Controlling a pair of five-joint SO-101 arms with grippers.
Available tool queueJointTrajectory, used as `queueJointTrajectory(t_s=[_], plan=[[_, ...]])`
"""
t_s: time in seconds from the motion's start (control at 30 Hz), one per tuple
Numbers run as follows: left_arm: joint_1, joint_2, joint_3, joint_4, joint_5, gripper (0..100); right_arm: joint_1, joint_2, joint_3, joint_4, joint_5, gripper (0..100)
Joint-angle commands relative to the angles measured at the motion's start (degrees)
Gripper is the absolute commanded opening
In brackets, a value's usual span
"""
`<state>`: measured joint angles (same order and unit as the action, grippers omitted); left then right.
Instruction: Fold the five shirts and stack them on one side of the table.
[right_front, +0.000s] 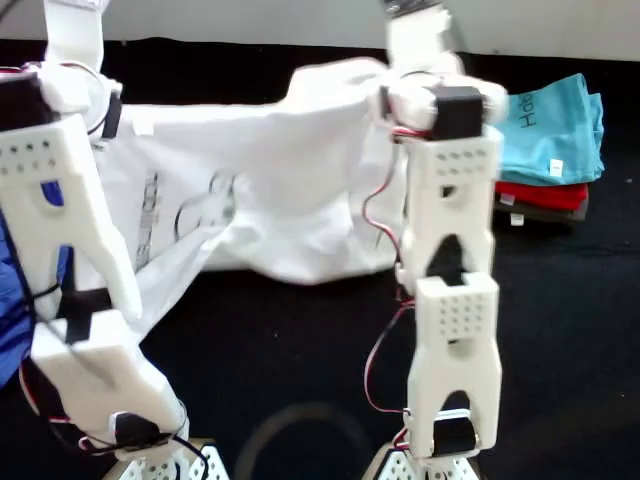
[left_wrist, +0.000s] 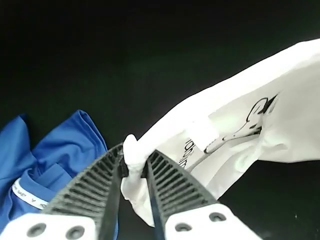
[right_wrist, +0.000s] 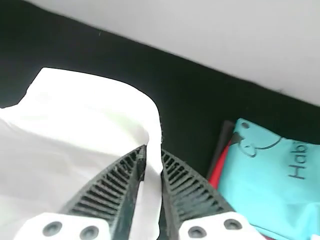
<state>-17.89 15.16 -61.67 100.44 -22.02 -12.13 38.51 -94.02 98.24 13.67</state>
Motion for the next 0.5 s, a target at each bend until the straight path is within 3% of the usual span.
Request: queueJointTrajectory(t_s=[0.0, 0.47], plan=[[1.1, -8.9, -3.4, 0.1, 0.5, 1, 1.3, -11.4, -5.9, 0.7, 0.9, 0.6], [0.6, -24.9, -3.8, 0.1, 0.4, 1, 3.8, -30.2, -5.8, 2.7, 3.3, 0.6]])
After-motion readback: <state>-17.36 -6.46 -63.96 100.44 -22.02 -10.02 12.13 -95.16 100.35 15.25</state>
